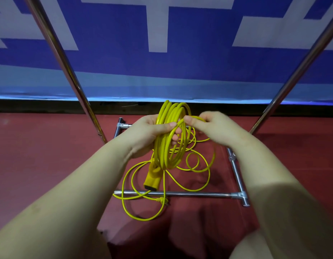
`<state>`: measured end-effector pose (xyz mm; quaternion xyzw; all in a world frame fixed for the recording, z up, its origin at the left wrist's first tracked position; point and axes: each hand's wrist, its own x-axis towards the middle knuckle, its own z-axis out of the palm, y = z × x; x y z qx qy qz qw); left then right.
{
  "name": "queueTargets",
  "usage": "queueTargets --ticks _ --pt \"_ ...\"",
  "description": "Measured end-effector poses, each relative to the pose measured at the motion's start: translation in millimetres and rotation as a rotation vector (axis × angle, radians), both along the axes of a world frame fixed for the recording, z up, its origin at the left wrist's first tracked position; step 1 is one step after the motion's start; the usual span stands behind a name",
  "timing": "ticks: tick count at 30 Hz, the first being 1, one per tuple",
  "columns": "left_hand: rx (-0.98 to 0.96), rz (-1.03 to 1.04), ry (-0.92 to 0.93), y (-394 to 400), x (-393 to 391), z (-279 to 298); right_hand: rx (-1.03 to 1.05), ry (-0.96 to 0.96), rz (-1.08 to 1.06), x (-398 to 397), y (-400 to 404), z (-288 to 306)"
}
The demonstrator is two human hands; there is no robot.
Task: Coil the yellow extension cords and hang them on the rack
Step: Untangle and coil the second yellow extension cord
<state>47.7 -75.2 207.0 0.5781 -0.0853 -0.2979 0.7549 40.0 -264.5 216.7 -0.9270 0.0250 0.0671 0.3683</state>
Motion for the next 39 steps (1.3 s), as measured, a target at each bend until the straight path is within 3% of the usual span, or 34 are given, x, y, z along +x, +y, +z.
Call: queueTargets --ticks 2,3,7,9,16,23,32,35,39 --pt "-0.015 0.057 -0.015 0 2 1 0.033 0.101 0.011 -1 -1 -2" --pt "-0.012 0.087 -0.017 1 4 1 0.08 0.064 -0.011 0 -2 -2" --pt "0.117 0.079 -0.055 3 7 -1 0.279 -0.262 -0.147 2 -8 4" --pt "0.168 -0.003 -0.049 3 5 -3 0.275 -0.341 -0.121 1 -9 5" --pt "0.085 -0.062 0.041 -2 -6 -2 0.267 -0.268 0.038 -1 -2 7" --pt "0.07 -0.037 0.033 -3 -7 0 0.198 -0.319 0.0 -1 4 8" --pt "0.108 -0.15 0.109 -3 -4 -2 0.131 -0.351 -0.031 -7 0 9" --pt "0.112 -0.064 0.08 -2 -2 -1 -0.039 -0.237 -0.038 -4 -7 5" --pt "0.075 0.107 0.068 8 8 0 -0.274 0.159 0.096 -1 -17 -9"
